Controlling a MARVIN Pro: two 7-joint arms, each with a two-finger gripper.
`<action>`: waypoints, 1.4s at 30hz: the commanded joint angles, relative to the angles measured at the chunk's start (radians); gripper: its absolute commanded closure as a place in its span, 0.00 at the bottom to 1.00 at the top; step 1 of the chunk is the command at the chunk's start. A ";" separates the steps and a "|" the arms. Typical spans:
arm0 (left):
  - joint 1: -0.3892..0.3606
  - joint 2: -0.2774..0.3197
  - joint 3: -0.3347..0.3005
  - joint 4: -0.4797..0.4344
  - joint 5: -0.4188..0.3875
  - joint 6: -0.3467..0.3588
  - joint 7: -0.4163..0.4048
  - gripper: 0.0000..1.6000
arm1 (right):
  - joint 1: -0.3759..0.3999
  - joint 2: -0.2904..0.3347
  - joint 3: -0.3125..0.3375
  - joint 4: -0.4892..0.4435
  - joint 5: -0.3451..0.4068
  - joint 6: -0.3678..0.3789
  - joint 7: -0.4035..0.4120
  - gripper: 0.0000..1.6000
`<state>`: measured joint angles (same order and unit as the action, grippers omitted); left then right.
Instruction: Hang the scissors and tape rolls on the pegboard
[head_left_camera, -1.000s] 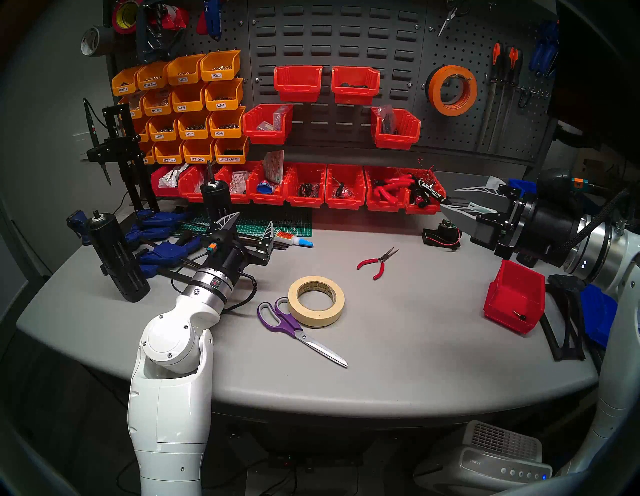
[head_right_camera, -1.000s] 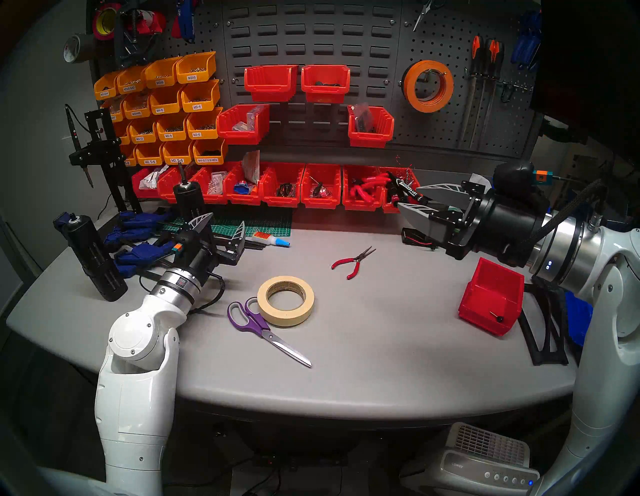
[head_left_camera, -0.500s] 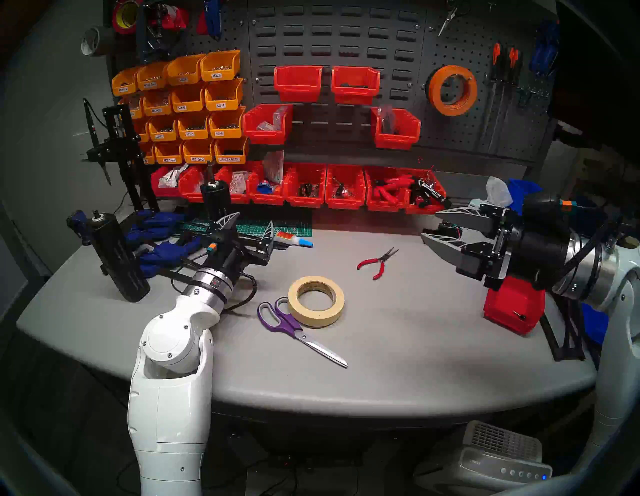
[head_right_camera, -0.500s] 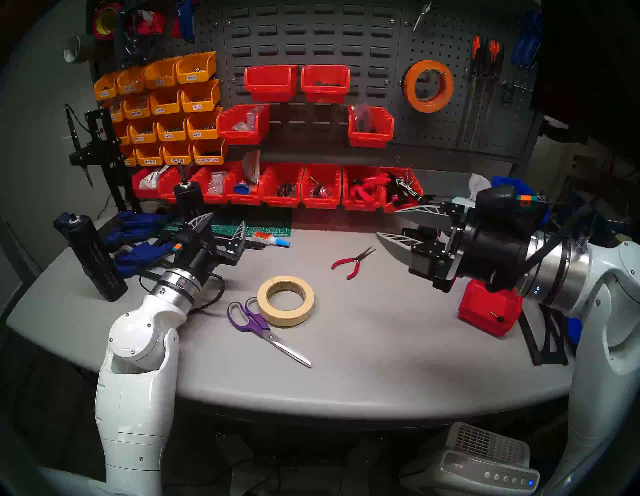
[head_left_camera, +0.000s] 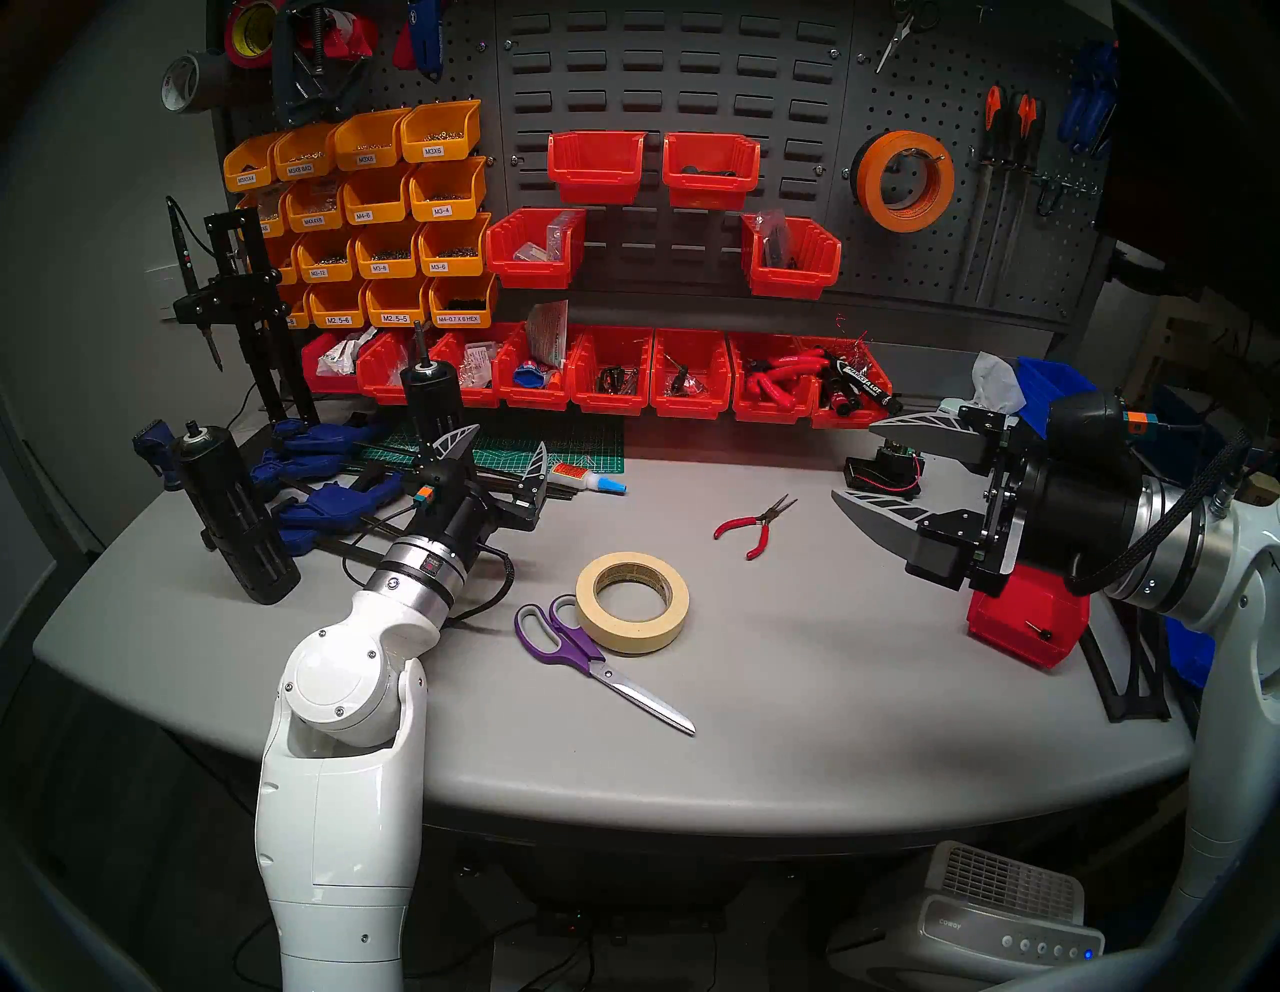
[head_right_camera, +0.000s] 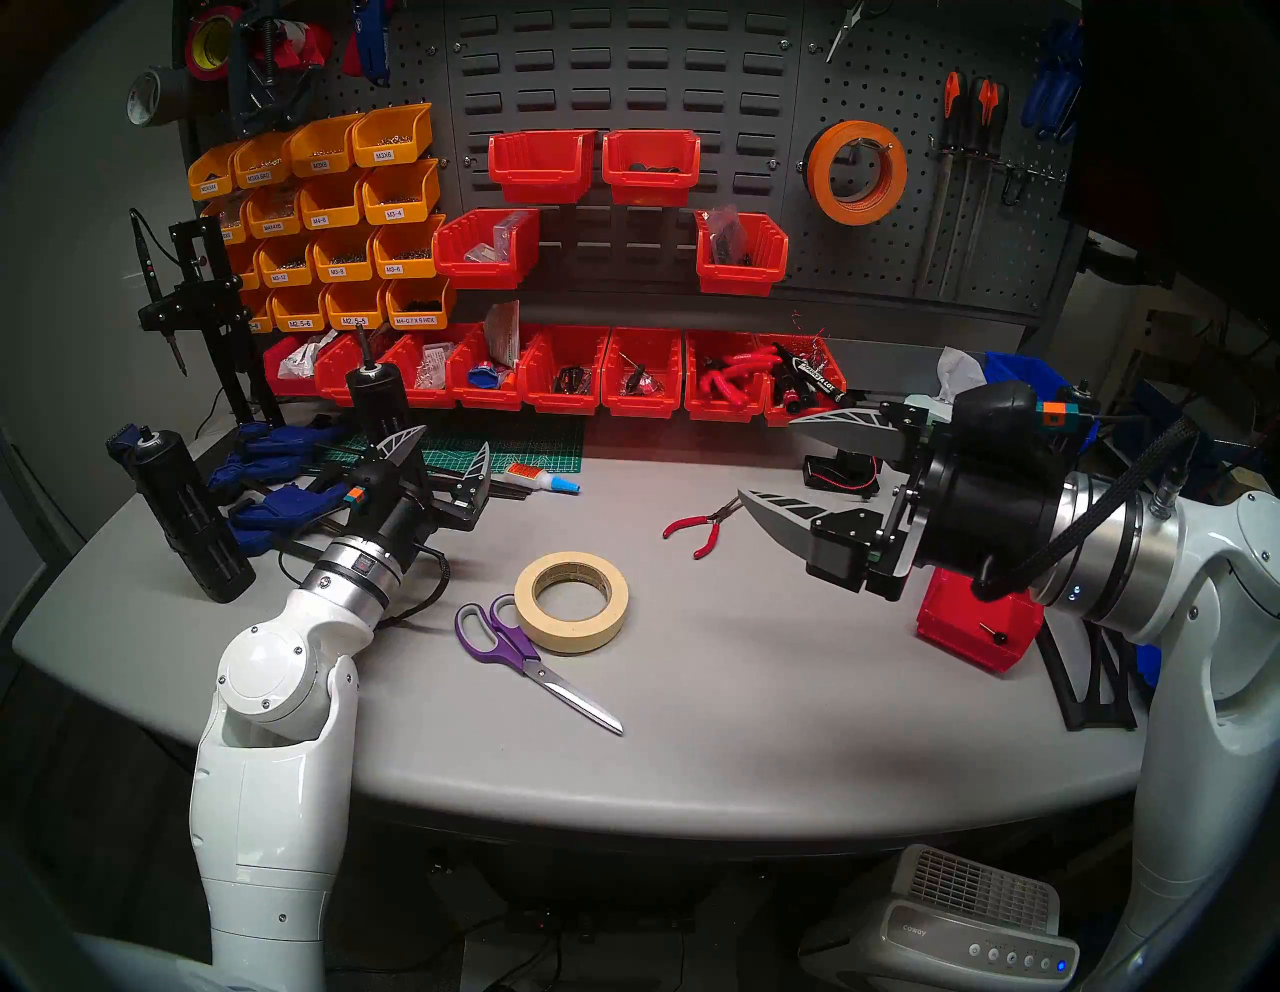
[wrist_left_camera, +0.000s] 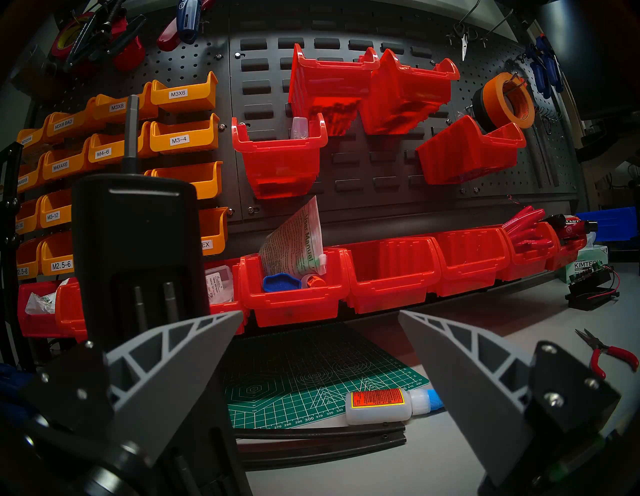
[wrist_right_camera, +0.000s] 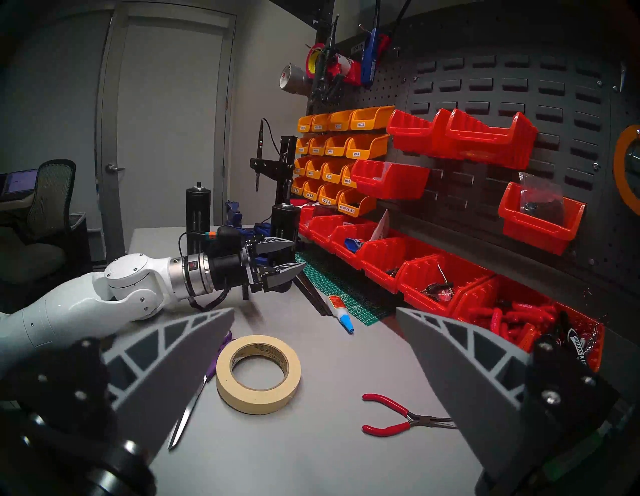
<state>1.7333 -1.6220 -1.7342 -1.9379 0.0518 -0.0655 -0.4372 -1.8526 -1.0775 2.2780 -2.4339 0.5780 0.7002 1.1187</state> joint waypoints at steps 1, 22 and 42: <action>0.000 0.000 0.000 -0.001 0.000 -0.006 0.000 0.00 | 0.012 0.001 0.005 -0.010 -0.001 -0.006 -0.006 0.00; -0.001 0.000 0.000 -0.001 0.000 -0.004 0.000 0.00 | -0.022 0.085 -0.141 -0.010 0.020 -0.054 0.100 0.00; -0.001 0.000 0.000 -0.001 0.000 -0.003 0.000 0.00 | -0.137 0.139 -0.285 -0.010 -0.005 -0.096 0.130 0.00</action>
<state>1.7332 -1.6220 -1.7341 -1.9379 0.0518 -0.0651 -0.4372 -1.9508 -0.9586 2.0193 -2.4341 0.5815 0.6196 1.2112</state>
